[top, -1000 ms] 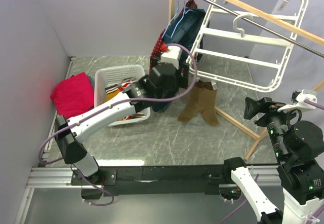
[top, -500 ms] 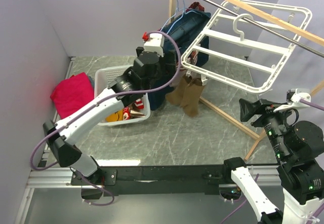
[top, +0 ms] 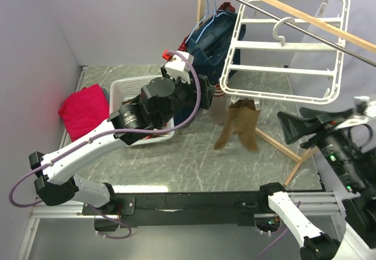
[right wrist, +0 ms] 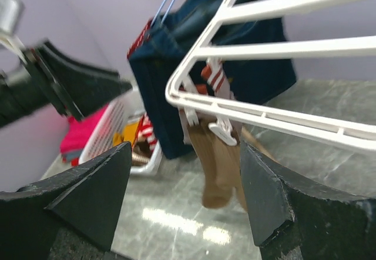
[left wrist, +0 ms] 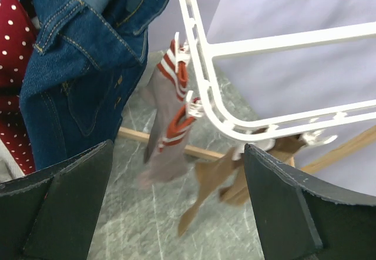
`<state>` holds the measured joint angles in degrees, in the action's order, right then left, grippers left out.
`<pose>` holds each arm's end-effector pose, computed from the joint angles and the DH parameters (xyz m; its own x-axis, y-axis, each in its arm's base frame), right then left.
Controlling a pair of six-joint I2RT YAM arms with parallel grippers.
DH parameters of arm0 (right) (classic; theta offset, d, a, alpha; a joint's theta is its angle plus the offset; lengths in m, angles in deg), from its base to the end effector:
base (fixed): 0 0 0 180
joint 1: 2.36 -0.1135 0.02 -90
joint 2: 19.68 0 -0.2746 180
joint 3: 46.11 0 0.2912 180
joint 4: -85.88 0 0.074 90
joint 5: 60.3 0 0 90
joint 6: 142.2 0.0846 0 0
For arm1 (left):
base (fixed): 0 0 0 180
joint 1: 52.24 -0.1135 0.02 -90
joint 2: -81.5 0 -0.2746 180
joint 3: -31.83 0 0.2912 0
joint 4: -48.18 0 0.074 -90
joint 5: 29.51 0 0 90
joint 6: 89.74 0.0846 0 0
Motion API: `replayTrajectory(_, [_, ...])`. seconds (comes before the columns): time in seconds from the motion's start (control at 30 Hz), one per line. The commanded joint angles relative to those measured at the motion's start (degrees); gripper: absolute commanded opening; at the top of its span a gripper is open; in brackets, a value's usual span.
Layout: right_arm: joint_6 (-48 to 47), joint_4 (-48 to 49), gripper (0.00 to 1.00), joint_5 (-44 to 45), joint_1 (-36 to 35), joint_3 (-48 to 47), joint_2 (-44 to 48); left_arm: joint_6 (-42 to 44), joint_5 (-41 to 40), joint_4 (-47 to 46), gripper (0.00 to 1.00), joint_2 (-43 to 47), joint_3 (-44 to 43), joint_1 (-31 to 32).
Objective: Clip the socks to the hanger
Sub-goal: Adjust the hanger on the clothesline, then reset both arms
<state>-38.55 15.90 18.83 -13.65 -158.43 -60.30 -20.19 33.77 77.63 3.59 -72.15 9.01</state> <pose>0.0557 0.0274 0.5735 -0.0604 0.2243 -0.9727 -0.3734 0.8986 0.2304 0.2129 -0.3090 0.5012 -0.2247 -0.2392 -0.9446 0.5216 0.7893 -0.3239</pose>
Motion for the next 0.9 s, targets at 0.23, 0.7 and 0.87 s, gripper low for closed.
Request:
replayTrajectory(0.23, [-0.9, 1.8, 0.81, 12.0, -0.2, 4.6, 4.0, 1.7, 4.9, -1.0, 0.96, -0.3, -0.1, 0.5])
replayTrajectory(0.7, [-0.9, 8.3, 0.81, 2.6, -0.3, 15.5, 7.6, 0.7, 7.9, -2.1, 0.96, -3.9, -2.4, 0.7])
replayTrajectory(0.87, [-2.5, 10.6, 0.84, 4.4, -0.3, 20.5, 11.5, 0.8, 3.8, -3.5, 0.96, 1.5, 3.0, 0.7])
